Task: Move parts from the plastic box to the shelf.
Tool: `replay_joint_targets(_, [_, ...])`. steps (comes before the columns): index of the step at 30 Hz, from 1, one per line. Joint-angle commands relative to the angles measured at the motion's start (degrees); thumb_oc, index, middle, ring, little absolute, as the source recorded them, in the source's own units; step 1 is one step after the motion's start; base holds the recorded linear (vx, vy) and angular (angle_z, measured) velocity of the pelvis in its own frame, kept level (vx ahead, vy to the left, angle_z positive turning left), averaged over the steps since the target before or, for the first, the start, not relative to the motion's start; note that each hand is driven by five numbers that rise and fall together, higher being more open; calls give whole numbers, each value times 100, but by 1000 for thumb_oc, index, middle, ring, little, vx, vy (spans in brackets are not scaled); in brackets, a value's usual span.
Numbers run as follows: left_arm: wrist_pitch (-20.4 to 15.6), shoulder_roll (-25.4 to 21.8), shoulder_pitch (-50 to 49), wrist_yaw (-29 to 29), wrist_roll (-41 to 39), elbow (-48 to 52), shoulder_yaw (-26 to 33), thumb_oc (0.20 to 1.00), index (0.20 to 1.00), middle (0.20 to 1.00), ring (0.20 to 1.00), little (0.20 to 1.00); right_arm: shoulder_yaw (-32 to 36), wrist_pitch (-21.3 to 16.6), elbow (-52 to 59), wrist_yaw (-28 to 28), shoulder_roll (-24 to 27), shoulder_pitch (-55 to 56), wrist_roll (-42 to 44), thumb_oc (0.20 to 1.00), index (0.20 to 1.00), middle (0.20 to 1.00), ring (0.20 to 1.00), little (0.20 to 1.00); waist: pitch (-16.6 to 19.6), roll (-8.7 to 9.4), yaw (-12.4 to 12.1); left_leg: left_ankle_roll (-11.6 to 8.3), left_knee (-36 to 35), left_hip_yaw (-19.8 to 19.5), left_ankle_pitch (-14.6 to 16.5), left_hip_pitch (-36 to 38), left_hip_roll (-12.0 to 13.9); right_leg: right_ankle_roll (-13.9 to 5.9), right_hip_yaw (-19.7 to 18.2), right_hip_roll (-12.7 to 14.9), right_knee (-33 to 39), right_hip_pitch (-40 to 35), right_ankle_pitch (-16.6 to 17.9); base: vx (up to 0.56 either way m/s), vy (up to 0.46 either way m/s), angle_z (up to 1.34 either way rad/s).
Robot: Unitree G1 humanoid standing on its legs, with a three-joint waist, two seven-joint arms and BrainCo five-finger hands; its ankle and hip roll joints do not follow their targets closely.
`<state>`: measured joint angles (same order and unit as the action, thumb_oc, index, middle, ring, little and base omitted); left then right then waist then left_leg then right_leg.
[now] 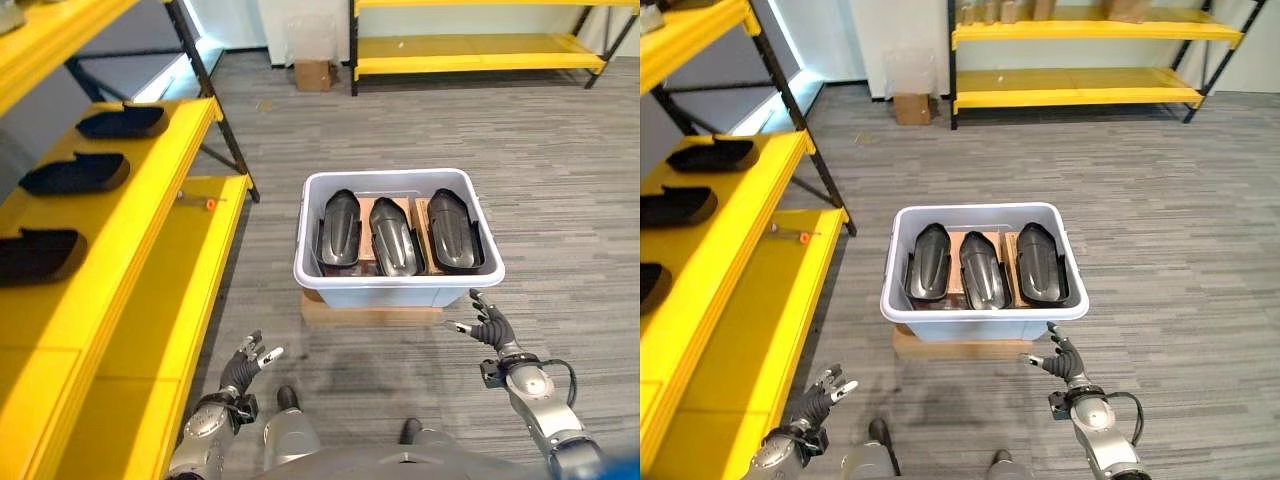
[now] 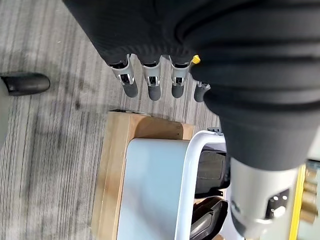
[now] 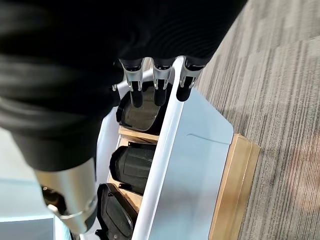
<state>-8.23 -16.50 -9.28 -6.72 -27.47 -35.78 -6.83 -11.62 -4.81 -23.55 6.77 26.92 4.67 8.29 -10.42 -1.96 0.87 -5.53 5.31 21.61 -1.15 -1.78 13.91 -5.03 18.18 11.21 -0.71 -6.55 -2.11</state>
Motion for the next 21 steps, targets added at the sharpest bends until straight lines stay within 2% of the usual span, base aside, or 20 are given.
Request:
replay_joint_targets(1, [-323, -286, 122, -142, 223, 236, -28, 1000, 1000, 1000, 1000, 1000, 69, -252, 188, -24, -130, -326, 87, 1000, 1000, 1000, 1000, 1000, -14, 298, -176, 66, -50, 66, -4, 139, -220, -66, 216, -64, -495, -88, -361, 191, 337, 7])
replay_joint_targets(2, [-306, -318, 164, -159, 211, 184, -77, 1000, 1000, 1000, 1000, 1000, 34, -261, 162, -33, -166, -346, 99, 1000, 1000, 1000, 1000, 1000, 15, 325, -161, 196, -29, 91, 136, 200, -388, -73, 148, -66, -628, -62, -419, 175, 311, 6])
replay_joint_targets(6, [-332, -384, 276, -160, 297, 143, -173, 1000, 1000, 1000, 1000, 1000, 17, -218, 165, 110, -226, -402, 63, 1000, 1000, 1000, 1000, 1000, 22, 393, -120, 436, -155, 144, 279, 276, -689, -98, -21, -197, -1052, 81, -624, 112, 280, 8])
replay_joint_targets(7, [-353, -379, 298, -151, 307, 128, -197, 1000, 1000, 1000, 1000, 1000, 1, -197, 177, 169, -239, -427, 76, 1000, 1000, 1000, 1000, 1000, 13, 394, -119, 571, -262, 194, 187, 275, -745, -134, -29, -221, -1356, 337, -382, 25, 238, 5])
replay_joint_targets(10, [-351, -404, 290, -167, 332, 161, -223, 1000, 1000, 1000, 1000, 1000, 26, -167, 218, 339, -275, -475, 109, 1000, 1000, 1000, 1000, 1000, -28, 399, -96, 751, -431, 188, 304, 389, -892, -326, -104, -205, -2439, 916, -219, 15, 119, 14])
replay_joint_targets(12, [-355, -439, 247, -82, 357, 213, -266, 1000, 1000, 1000, 1000, 1000, 46, -190, 246, 363, -303, -506, 88, 1000, 1000, 1000, 1000, 1000, -76, 397, -114, 806, -482, 144, 361, 477, -936, -422, -45, -29, -2616, 1167, -45, 42, -52, 1])
replay_joint_targets(13, [-334, -471, 234, -17, 271, 233, -270, 1000, 1000, 1000, 1000, 1000, 23, -288, 245, 339, -307, -531, -31, 1000, 1000, 1000, 1000, 1000, -109, 428, -142, 780, -432, 148, 405, 490, -926, -448, 43, 157, -2256, 1168, 82, 43, -147, -5])
replay_joint_targets(14, [-329, -481, 236, -12, 257, 233, -268, 1000, 1000, 1000, 1000, 1000, 15, -316, 243, 337, -306, -542, -77, 1000, 1000, 1000, 1000, 1000, -122, 436, -151, 768, -410, 152, 415, 492, -917, -452, 70, 203, -2131, 1147, 120, 114, -206, -17])
replay_joint_targets(15, [-320, -517, 238, -7, 261, 255, -263, 1000, 1000, 1000, 1000, 1000, 7, -360, 276, 356, -301, -548, -145, 1000, 1000, 1000, 1000, 1000, -146, 475, -164, 689, -328, 65, 559, 550, -927, -568, 36, 400, -1733, 1046, 178, 47, -356, -10])
replay_joint_targets(16, [-316, -572, 279, 47, 263, 317, -308, 1000, 1000, 1000, 1000, 1000, 4, -371, 319, 452, -307, -605, -181, 1000, 1000, 1000, 1000, 1000, -212, 541, -186, 705, -176, 115, 568, 458, -847, -602, -53, 740, -1299, 1166, 794, 64, -513, -5])
replay_joint_targets(17, [-308, -639, 297, 91, 200, 361, -318, 1000, 1000, 1000, 1000, 1000, 9, -401, 337, 544, -312, -639, -219, 1000, 1000, 1000, 1000, 1000, -275, 566, -195, 672, -66, 76, 635, 413, -736, -687, -223, 903, -1192, 1259, 973, -9, -551, 8])
replay_joint_targets(21, [-411, -615, 185, 167, 206, 372, -295, 1000, 1000, 1000, 1000, 1000, -21, -325, 324, 509, -215, -764, -191, 1000, 1000, 1000, 1000, 1000, -275, 519, -324, 405, 79, 100, 422, 299, -278, -660, 30, 709, -771, 876, 486, 93, -339, 15])
